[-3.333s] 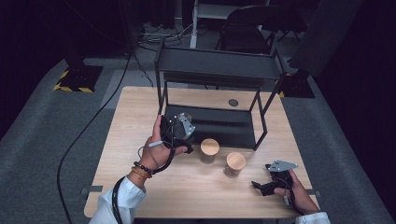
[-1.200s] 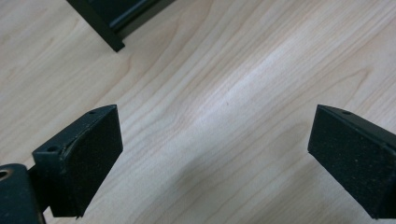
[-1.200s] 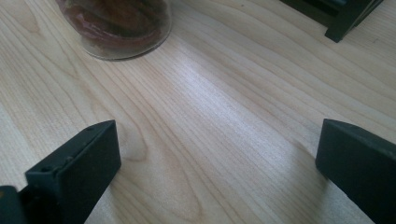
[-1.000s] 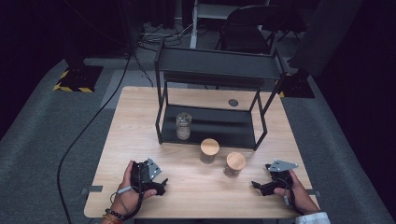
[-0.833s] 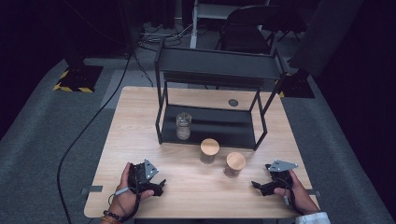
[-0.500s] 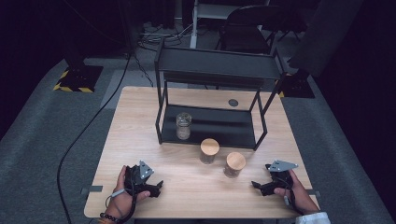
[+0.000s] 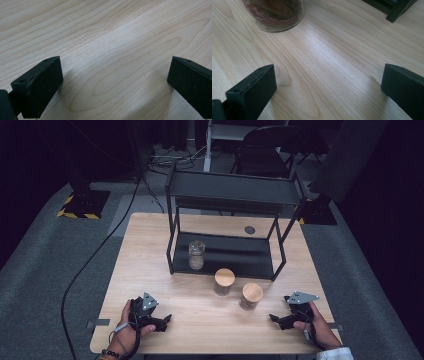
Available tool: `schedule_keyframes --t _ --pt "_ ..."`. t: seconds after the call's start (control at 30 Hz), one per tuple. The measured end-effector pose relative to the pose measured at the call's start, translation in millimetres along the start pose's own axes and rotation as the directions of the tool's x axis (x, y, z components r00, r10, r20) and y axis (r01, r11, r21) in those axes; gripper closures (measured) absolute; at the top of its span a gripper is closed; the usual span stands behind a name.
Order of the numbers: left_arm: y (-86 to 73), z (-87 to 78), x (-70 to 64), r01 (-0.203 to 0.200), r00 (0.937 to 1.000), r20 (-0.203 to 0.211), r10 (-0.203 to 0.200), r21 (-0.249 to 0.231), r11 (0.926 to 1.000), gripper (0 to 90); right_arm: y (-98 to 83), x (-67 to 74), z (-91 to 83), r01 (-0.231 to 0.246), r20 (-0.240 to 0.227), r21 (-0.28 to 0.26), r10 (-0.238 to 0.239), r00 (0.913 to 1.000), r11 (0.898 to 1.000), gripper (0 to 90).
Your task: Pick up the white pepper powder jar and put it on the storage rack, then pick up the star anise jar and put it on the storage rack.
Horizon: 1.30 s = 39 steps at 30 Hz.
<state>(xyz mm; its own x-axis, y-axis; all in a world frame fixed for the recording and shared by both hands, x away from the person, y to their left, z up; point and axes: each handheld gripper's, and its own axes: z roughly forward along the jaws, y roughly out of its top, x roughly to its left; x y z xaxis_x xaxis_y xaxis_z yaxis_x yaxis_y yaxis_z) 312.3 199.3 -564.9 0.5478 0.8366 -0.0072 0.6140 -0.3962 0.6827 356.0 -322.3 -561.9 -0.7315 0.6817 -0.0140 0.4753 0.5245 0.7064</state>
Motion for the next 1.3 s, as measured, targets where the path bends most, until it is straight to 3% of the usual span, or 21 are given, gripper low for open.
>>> schedule_keyframes --t 1.3 --pt "0.3 0.3 0.8 -0.004 1.0 0.007 0.004 0.001 1.0 0.0 -0.3 1.7 -0.8 0.016 0.013 -0.008 -0.015 0.9998 1.0 0.1"
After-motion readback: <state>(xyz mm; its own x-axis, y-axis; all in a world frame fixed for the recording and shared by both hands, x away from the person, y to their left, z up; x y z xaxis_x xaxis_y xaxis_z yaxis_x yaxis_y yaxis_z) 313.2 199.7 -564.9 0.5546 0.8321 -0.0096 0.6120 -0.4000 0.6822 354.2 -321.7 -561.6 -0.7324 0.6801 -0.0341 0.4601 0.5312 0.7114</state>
